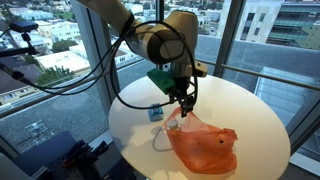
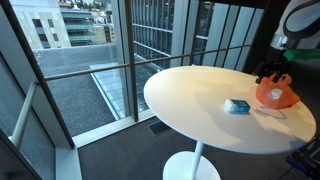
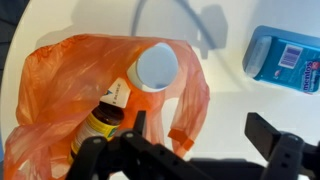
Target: Put the white bottle inside the plastic bag
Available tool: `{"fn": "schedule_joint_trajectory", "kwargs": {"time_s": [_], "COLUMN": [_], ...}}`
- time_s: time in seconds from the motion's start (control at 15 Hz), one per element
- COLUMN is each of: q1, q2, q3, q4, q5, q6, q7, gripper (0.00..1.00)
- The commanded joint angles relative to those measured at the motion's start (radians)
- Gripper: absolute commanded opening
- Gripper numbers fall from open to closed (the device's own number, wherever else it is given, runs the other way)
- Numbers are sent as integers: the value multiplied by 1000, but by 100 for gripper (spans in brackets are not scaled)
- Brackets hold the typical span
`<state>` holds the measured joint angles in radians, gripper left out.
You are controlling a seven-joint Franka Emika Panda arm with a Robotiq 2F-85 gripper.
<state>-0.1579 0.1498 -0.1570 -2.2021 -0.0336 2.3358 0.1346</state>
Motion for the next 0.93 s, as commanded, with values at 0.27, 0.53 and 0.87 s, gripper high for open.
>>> {"fn": "schedule_joint_trajectory", "kwargs": {"time_s": [0.27,0.53,0.87], "q1": [39,51,58], "q2": [-91,-179,-290], "q3": [41,51,58], "q4": [-3,9,13], "q5": [25,14,-15], "q6": [-75,-241,-414], "q7": [-69,-93,-119], "gripper": [100,100,100]}}
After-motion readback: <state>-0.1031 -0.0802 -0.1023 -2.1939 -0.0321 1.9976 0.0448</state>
